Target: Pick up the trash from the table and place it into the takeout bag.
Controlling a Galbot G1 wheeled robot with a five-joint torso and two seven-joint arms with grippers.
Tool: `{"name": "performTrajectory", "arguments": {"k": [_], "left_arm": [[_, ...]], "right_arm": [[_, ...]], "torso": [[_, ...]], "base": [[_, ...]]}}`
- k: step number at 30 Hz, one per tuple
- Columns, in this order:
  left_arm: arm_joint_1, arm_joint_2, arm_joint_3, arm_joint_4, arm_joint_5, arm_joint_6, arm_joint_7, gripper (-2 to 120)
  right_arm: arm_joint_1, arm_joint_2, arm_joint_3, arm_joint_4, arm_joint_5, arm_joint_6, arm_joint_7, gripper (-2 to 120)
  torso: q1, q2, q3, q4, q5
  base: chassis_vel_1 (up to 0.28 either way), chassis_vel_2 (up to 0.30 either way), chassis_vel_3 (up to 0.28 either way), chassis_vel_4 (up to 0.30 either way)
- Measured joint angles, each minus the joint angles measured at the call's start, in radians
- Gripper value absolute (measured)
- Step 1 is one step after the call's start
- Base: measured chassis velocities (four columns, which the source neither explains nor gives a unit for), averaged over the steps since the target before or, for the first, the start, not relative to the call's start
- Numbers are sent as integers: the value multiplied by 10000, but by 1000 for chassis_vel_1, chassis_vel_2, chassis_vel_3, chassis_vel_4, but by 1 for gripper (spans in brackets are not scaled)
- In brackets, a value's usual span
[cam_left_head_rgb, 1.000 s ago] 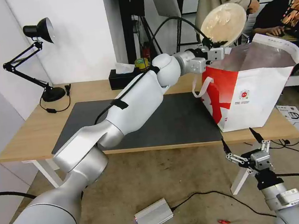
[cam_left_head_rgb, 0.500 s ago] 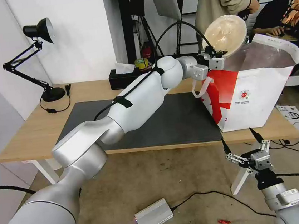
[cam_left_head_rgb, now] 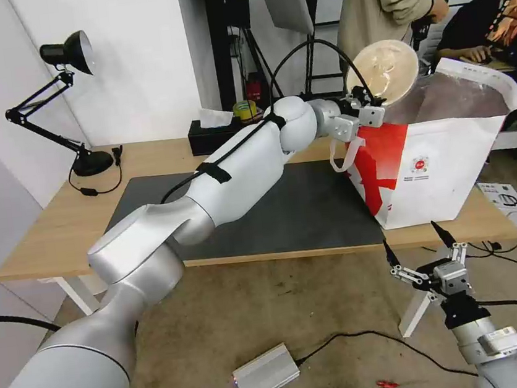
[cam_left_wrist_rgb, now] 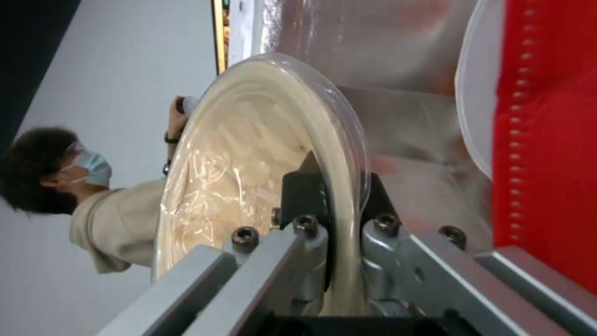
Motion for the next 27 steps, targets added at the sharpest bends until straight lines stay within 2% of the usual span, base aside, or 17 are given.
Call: {"name": "performTrajectory", "arguments": {"k": [10, 27], "left_arm": [[-232, -4, 256, 119, 286, 138, 371, 1], [-393, -12, 516, 8, 630, -16, 362, 1]], "right_arm": [[0, 0, 0, 0, 0, 0, 0, 100], [0, 0, 0, 0, 0, 0, 0, 100]], "torso": [[0, 0, 0, 0, 0], [0, -1, 0, 0, 0]], "base": [[0, 0, 0, 0], [0, 0, 0, 0]]}}
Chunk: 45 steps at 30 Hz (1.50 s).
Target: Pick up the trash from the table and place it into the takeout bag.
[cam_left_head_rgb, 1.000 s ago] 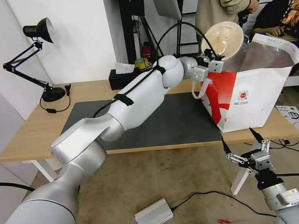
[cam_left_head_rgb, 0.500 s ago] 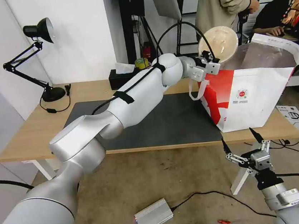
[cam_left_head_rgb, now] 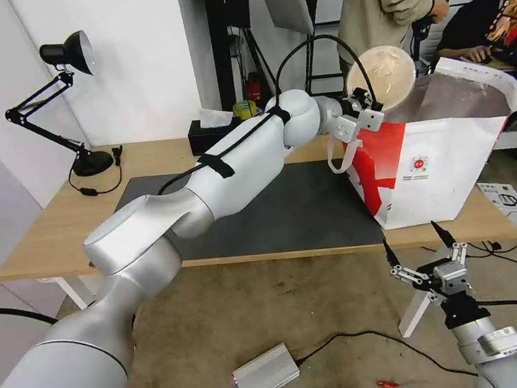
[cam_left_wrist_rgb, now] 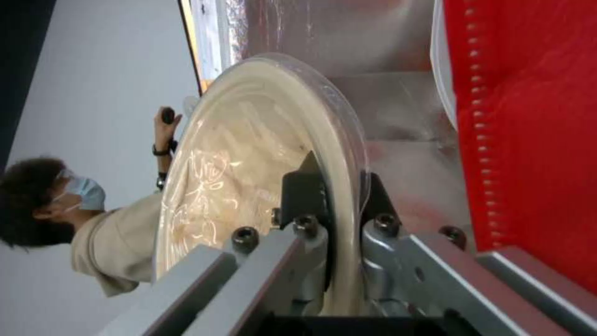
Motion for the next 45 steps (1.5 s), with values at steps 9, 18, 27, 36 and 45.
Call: {"name": "performTrajectory", "arguments": {"k": [9, 18, 27, 36, 45], "left_arm": [[-75, -3, 79, -110, 209, -264, -211, 5], [-97, -3, 112, -202, 707, -399, -174, 21], [-117, -5, 53, -229, 1065, -465, -173, 56], [-80, -5, -15, -272, 1505, -536, -363, 85], [-75, -5, -23, -293, 1326, -507, -467, 100]], "right_arm": [[0, 0, 0, 0, 0, 0, 0, 100], [0, 0, 0, 0, 0, 0, 0, 100], [0, 0, -1, 0, 0, 0, 0, 100], [0, 0, 0, 0, 0, 0, 0, 100], [0, 0, 0, 0, 0, 0, 0, 100]], "torso": [[0, 0, 0, 0, 0], [0, 0, 1, 0, 0], [0, 0, 0, 0, 0], [0, 0, 0, 0, 0], [0, 0, 0, 0, 0]], "base": [[0, 0, 0, 0], [0, 0, 0, 0], [0, 0, 0, 0], [0, 0, 0, 0], [0, 0, 0, 0]]}}
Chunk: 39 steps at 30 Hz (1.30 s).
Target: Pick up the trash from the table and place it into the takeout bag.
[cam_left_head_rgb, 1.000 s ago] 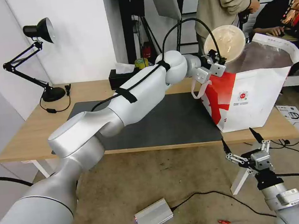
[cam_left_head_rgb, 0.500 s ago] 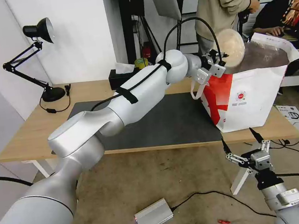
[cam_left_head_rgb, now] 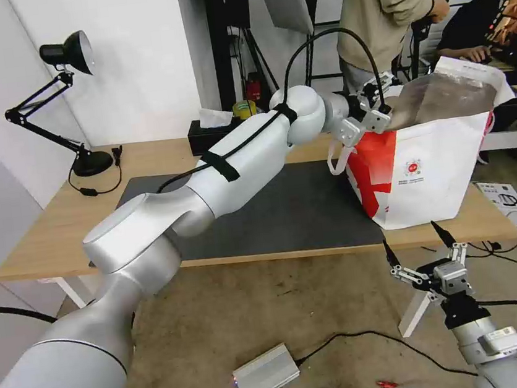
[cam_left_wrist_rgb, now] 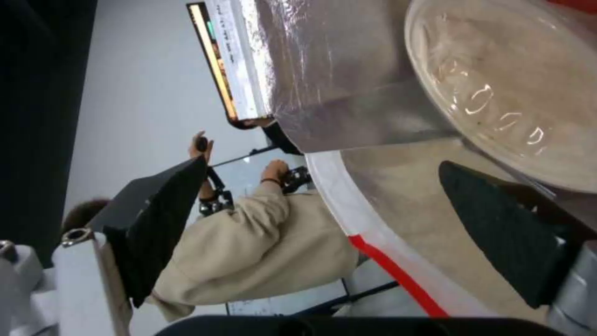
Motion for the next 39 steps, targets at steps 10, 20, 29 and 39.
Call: {"name": "performTrajectory", "arguments": {"k": [10, 20, 29, 39], "left_arm": [[-34, 13, -232, -86, -197, 149, -112, 100], [-241, 32, -942, -5, -310, 232, -430, 100], [-360, 51, -1746, -67, -411, 34, -463, 100], [-203, 503, -2354, -526, -1798, 395, -710, 100]], "right_arm": [[0, 0, 0, 0, 0, 0, 0, 100], [0, 0, 0, 0, 0, 0, 0, 100], [0, 0, 0, 0, 0, 0, 0, 100], [1, 0, 0, 0, 0, 0, 1, 100]], "torso": [[0, -2, 0, 0, 0], [0, -1, 0, 1, 0], [0, -1, 0, 0, 0], [0, 0, 1, 0, 0]], "base": [[0, 0, 0, 0], [0, 0, 0, 0], [0, 0, 0, 0], [0, 0, 0, 0]]}}
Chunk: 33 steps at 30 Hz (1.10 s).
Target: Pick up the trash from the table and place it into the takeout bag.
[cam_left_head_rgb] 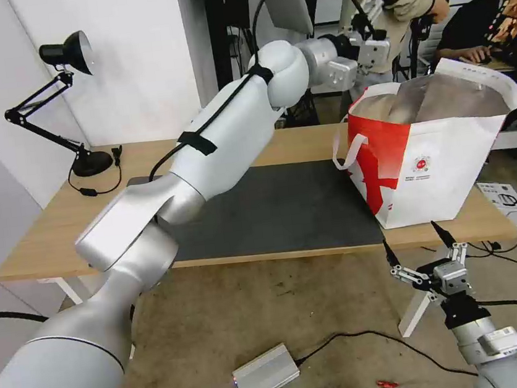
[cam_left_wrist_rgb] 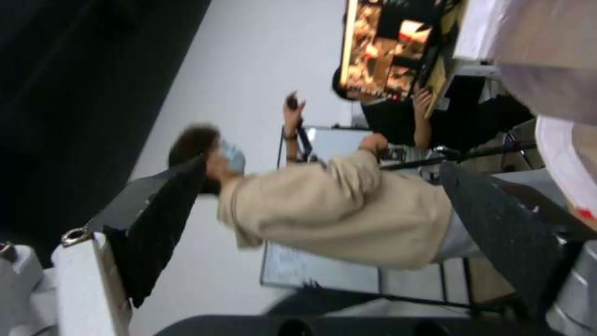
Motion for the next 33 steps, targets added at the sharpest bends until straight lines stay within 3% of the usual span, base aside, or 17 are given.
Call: {"name": "performTrajectory", "arguments": {"k": [7, 10, 12, 15, 16, 19, 21, 24, 33], "left_arm": [[201, 349, -284, -179, -1075, 239, -302, 100], [473, 805, -486, -509, -2525, 635, -685, 100], [521, 894, -505, -575, -2752, 699, -750, 100], [973, 1733, -543, -1365, -4574, 1318, -1324, 100], [973, 1733, -543, -1365, -4574, 1318, -1324, 100], [1583, 2623, -660, -2451, -5851, 1801, -1733, 100], [1727, 2779, -709, -2679, -6053, 1904, -1812, 100], [2475, 3401, -1087, -3773, -6682, 2267, -2091, 100], [4093, 4151, -2216, -5338, -7403, 2601, -2338, 100]], "right_arm": [[0, 0, 0, 0, 0, 0, 0, 100], [0, 0, 0, 0, 0, 0, 0, 100], [0, 0, 0, 0, 0, 0, 0, 100], [0, 0, 0, 0, 0, 0, 0, 100], [0, 0, 0, 0, 0, 0, 0, 100], [0, 0, 0, 0, 0, 0, -1, 100], [0, 0, -1, 0, 0, 0, -1, 100], [0, 0, 0, 0, 0, 0, -1, 100], [0, 0, 0, 0, 0, 0, -1, 100]], "torso": [[0, 1, 0, 2, -1], [0, 1, -1, -2, -1], [0, 1, 0, -2, -1], [0, 1, 0, 2, -2], [0, 1, 0, 2, -2], [0, 1, 0, 4, -4], [0, 1, 0, 2, -3], [0, 1, 0, 2, -3], [0, 1, -1, 1, -2]], "base": [[0, 0, 0, 0], [0, 0, 0, 0], [0, 0, 0, 0], [0, 0, 0, 0], [0, 0, 0, 0], [0, 0, 0, 0], [0, 0, 0, 0], [0, 0, 0, 0], [0, 0, 0, 0]]}}
